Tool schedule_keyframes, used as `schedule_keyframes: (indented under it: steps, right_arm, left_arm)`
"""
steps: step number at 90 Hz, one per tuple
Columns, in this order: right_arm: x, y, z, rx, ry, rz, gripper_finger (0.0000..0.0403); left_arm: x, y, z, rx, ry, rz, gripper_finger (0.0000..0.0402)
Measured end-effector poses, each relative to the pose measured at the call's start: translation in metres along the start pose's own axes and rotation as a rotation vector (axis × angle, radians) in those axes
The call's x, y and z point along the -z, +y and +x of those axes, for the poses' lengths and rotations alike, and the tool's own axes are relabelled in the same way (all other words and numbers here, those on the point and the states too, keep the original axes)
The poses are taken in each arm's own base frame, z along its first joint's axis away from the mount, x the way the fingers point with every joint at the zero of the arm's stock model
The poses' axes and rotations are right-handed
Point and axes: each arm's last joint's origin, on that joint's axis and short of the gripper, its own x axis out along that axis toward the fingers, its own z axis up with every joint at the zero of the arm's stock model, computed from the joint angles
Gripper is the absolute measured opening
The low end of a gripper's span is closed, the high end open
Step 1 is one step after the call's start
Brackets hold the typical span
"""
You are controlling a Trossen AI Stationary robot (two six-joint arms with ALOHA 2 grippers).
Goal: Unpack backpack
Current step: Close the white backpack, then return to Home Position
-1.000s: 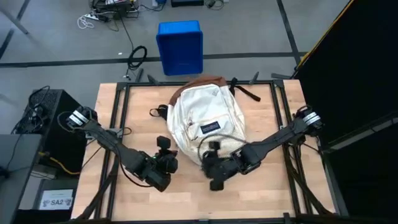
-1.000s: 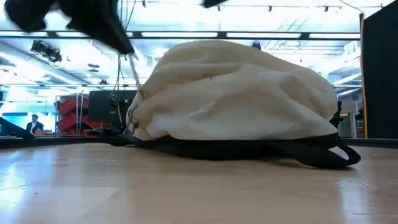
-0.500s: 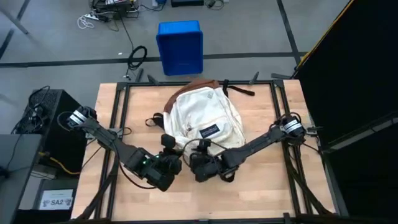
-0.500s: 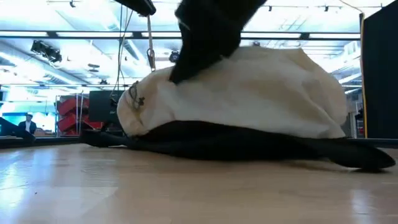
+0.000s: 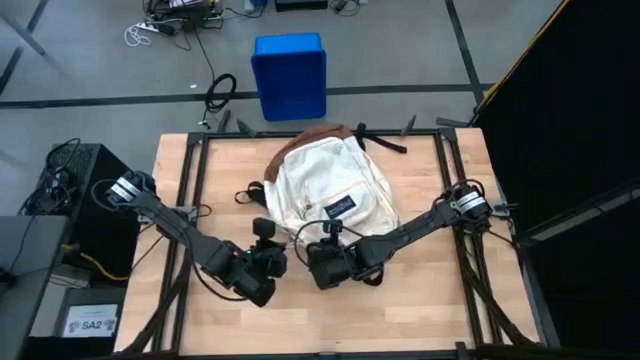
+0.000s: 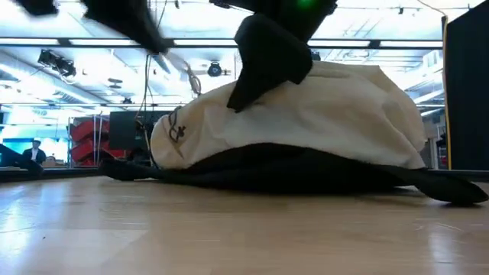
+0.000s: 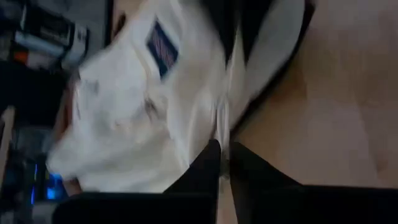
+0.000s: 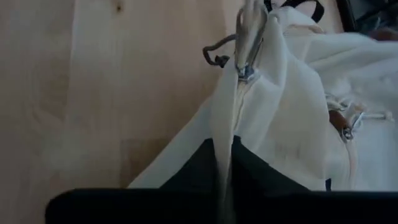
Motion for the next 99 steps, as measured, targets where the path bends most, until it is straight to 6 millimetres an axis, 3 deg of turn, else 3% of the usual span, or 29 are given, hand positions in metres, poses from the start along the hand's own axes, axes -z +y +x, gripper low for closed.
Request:
schedule_keyframes:
  steps: [16, 37, 44, 52, 65, 79, 99]
  right_arm:
    - [0.006, 0.005, -0.005, -0.002, 0.039, 0.022, 0.0001]
    - [0.006, 0.008, -0.008, -0.027, 0.042, 0.047, 0.0001]
    - [0.011, 0.006, -0.008, -0.032, 0.082, 0.026, 0.0]
    - [0.01, 0.006, -0.006, -0.037, 0.079, 0.03, 0.0002]
    - [0.006, 0.002, -0.001, -0.087, 0.065, 0.011, 0.0034]
    - [-0.002, 0.002, -0.003, -0.263, 0.023, 0.046, 0.011]
    - [-0.029, 0.008, -0.014, -0.477, -0.218, 0.091, 0.0227]
  left_arm:
    - [0.053, -0.001, 0.013, -0.005, 0.056, -0.151, 0.0]
    - [0.107, 0.016, 0.01, 0.055, 0.04, -0.378, 0.0]
    - [0.125, 0.021, 0.009, 0.077, 0.096, -0.36, 0.0001]
    - [0.116, 0.023, 0.004, 0.138, 0.014, -0.428, 0.0]
    - [0.107, 0.021, 0.001, 0.219, -0.079, -0.333, 0.002]
    - [0.095, 0.023, -0.004, 0.273, -0.172, -0.286, 0.0073]
    - [0.077, 0.029, -0.014, 0.295, -0.284, -0.316, 0.0135]
